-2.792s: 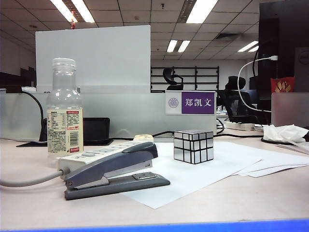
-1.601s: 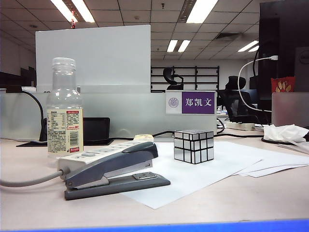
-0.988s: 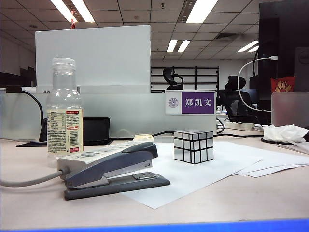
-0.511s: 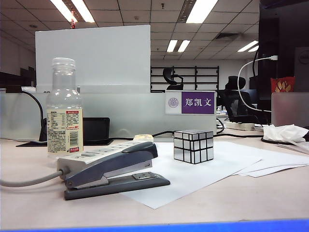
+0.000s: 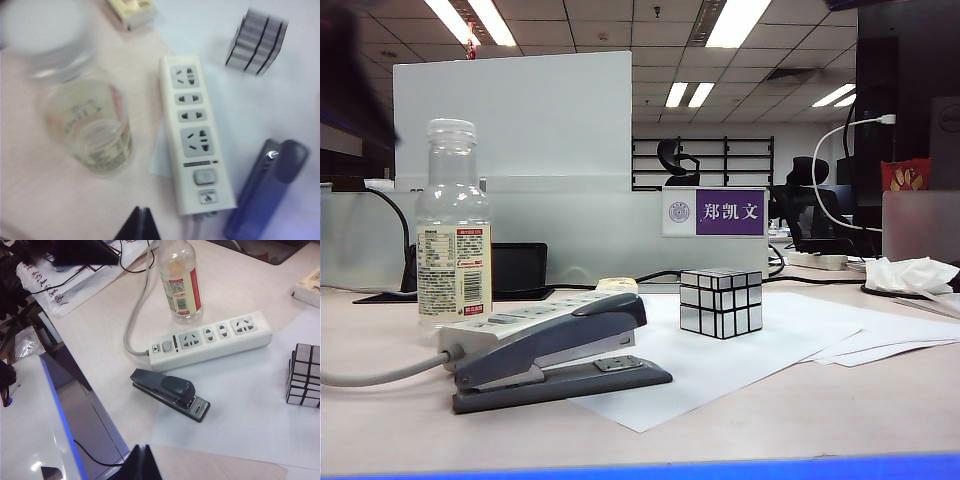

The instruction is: Press the button on the power strip.

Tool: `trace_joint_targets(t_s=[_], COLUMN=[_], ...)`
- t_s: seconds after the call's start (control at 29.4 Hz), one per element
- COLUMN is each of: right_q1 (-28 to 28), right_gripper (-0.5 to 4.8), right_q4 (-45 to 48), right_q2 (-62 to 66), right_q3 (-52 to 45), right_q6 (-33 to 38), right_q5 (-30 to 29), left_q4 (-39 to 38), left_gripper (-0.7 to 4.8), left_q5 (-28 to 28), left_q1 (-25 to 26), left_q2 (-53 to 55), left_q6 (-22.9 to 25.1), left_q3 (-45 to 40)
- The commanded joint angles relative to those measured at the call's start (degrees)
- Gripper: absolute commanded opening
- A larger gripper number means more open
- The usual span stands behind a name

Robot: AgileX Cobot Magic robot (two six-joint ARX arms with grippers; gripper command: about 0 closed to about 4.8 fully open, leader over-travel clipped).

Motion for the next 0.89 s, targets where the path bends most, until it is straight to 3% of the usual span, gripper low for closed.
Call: trace_joint_targets(t_s=[0.03, 0.17, 0.51, 0.89], right_q1=[0.0, 0.0, 0.0, 0.1], right_gripper=[0.0, 0.0, 0.0, 0.0], right_q4=[1.8, 2.4, 4.4, 6.4], right_q2=[0.9, 1.3, 1.5, 1.6], right_q3=[0.4, 0.6, 0.6, 0.6], right_q6=[0.0, 0.0, 0.0, 0.0], right_q5=[0.1, 0.1, 0.1, 0.0], left_q4=[-1.8, -3.7, -10.6, -7.7], left_gripper=[-0.05, -0.05, -0.05, -0.05], left_q5=[-10.6, -14.2, -12.3, -9.9], left_q1=[-5.9, -9.7, -11.1, -11.5], left_q2=[5.0, 9.9, 11.9, 13.7], left_q6=[2.5, 3.7, 5.9, 5.9], left_q3=[3.3, 6.4, 6.9, 6.9])
